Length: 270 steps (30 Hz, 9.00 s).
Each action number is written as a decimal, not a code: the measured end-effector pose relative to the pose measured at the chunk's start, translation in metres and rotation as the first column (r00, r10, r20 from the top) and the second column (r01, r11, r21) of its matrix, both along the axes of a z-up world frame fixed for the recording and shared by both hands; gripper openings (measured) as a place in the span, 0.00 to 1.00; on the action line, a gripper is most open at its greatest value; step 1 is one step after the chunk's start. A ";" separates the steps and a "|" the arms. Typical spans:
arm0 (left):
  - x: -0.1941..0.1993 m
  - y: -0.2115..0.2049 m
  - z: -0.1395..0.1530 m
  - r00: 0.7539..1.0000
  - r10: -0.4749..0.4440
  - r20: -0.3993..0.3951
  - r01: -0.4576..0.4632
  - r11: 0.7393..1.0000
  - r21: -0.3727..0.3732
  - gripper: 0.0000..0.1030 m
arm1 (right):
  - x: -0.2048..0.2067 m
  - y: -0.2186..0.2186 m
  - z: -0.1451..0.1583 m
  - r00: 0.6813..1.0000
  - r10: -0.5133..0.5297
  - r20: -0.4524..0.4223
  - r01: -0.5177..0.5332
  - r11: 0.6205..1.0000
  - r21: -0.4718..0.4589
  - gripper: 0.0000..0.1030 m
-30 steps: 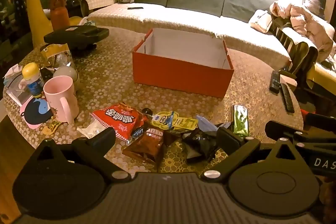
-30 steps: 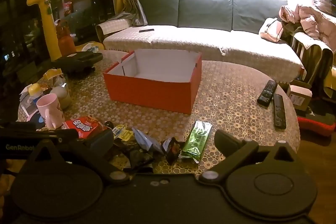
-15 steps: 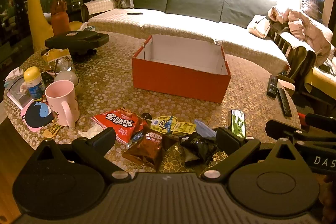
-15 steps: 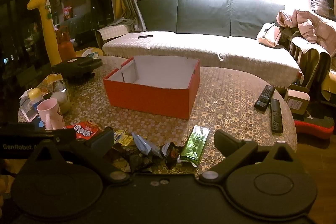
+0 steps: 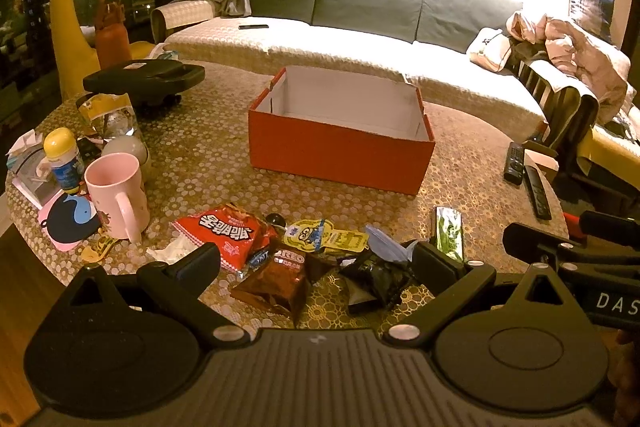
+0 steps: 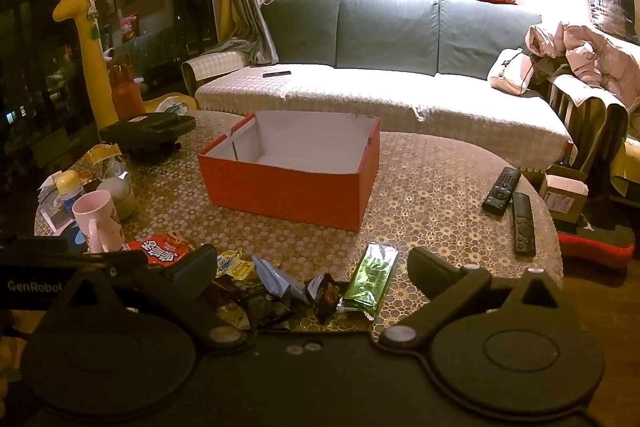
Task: Organize snacks
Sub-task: 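Move both tools toward the snack pile in front of the box, then grasp the brown Oreo bag with left tool while right tool grasps green bar, then carry both snacks over the red box and open both tools inside, then withdraw both tools from the box back to the snack pile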
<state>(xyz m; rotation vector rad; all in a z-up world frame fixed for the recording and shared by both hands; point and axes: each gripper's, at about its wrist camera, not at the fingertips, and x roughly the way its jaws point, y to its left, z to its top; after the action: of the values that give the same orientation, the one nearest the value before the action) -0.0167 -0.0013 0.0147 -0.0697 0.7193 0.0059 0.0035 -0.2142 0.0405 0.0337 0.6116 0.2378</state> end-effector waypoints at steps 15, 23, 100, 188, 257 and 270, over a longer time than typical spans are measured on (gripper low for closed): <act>0.002 0.001 -0.005 1.000 -0.013 -0.015 0.013 1.000 -0.016 1.00 | -0.002 -0.002 -0.001 1.000 -0.012 -0.006 0.012 1.000 -0.002 0.99; 0.006 0.004 -0.010 0.999 -0.025 -0.028 0.024 0.999 -0.033 1.00 | 0.002 0.000 -0.004 1.000 -0.017 -0.022 0.017 1.000 -0.012 0.98; 0.134 0.028 -0.132 0.916 -0.245 -0.319 0.265 0.964 0.023 0.54 | 0.190 -0.006 -0.152 0.903 -0.158 -0.400 0.113 0.985 -0.132 0.43; 0.387 0.012 -0.076 0.949 -0.107 -0.296 0.143 0.985 0.100 0.52 | 0.374 0.078 -0.091 0.920 0.129 -0.371 -0.190 0.973 -0.133 0.41; 0.112 0.007 -0.094 0.939 -0.176 -0.296 0.171 0.984 -0.043 0.90 | 0.145 0.004 -0.106 0.911 0.246 -0.331 -0.305 0.942 -0.141 0.81; 0.101 -0.020 -0.098 0.911 -0.306 -0.278 0.306 0.951 -0.042 0.90 | 0.153 0.017 -0.126 0.879 0.342 -0.331 -0.406 0.902 -0.147 0.70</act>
<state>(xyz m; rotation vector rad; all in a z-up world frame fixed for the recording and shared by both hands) 0.0838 -0.0208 -0.0835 0.0491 1.0096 -0.2899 0.1567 -0.1971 -0.0857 -0.2653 0.9439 0.5522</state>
